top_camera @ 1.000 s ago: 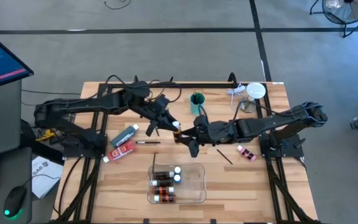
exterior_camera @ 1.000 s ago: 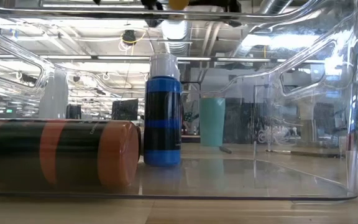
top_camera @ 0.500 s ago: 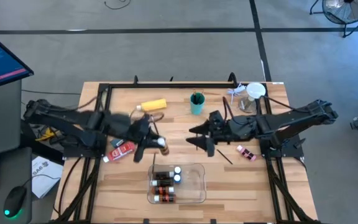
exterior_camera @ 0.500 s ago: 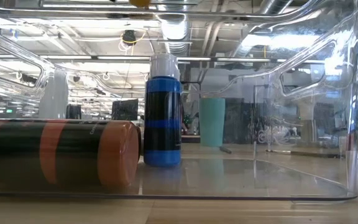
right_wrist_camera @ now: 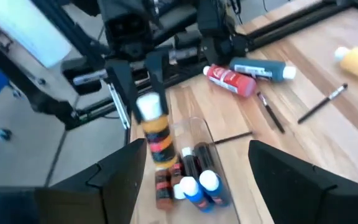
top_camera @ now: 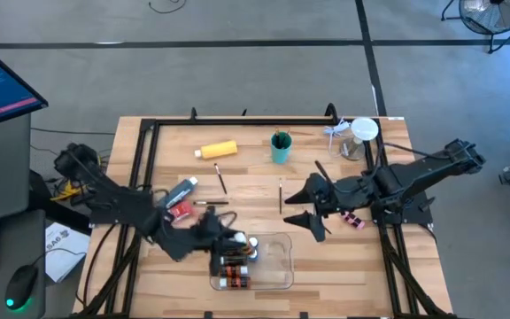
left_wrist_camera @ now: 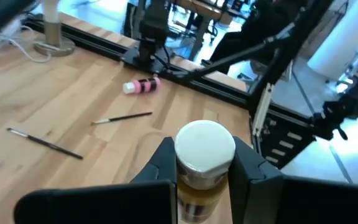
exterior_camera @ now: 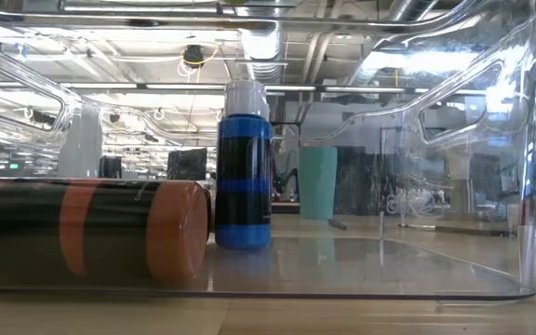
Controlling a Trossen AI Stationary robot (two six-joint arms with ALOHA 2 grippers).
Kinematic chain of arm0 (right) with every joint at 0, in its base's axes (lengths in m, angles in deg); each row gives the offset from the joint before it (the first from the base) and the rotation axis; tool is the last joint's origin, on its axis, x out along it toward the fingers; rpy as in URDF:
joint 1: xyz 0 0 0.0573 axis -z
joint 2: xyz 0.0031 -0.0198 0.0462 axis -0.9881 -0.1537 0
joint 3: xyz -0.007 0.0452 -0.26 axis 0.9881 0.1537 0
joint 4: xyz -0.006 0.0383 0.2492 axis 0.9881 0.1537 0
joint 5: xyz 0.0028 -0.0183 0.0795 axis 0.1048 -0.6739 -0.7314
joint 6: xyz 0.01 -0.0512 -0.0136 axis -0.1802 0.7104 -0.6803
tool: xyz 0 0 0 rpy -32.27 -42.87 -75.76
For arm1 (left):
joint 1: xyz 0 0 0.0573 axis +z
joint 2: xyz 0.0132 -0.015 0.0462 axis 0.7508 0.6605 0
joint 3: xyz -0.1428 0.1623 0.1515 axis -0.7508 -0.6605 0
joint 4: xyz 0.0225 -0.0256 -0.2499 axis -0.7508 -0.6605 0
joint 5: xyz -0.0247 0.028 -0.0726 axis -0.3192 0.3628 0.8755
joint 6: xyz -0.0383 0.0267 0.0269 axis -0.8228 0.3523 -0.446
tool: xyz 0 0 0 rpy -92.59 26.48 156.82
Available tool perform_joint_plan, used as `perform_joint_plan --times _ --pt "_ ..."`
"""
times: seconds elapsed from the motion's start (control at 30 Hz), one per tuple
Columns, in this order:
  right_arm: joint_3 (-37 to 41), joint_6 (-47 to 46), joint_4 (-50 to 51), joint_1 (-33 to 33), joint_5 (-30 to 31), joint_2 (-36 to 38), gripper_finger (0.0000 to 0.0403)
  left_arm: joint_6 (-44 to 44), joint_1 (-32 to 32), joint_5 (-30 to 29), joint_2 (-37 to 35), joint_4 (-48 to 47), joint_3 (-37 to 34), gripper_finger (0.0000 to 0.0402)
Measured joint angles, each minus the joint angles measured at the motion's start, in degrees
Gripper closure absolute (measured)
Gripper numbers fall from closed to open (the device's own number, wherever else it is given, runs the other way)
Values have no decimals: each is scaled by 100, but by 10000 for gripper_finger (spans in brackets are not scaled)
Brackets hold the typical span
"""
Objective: Pick & Place Paint Supplies
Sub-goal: Put the dark yellow paint bottle into the transparent bin
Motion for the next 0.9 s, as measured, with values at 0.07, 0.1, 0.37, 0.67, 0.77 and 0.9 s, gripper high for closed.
perform_joint_plan --times 0.07,0.1,0.37,0.67,0.77,0.9 --pt "0 252 -77 -112 132 -21 126 1 -69 15 242 35 145 371" --pt "0 360 -148 -171 241 -36 127 0 -119 14 325 30 200 371" --pt "830 716 -2135 -916 2378 -137 126 234 -945 -876 534 -79 323 371" --pt "1975 438 -3836 -1237 2684 -506 127 -638 -1312 -2408 1404 -47 747 371" --pt "2095 419 -3797 -1239 2602 -654 127 -612 -1240 -2687 1896 -66 1159 371" --pt "2179 447 -3437 -1272 2570 -684 127 -612 -1068 -2747 2497 -91 1707 371"
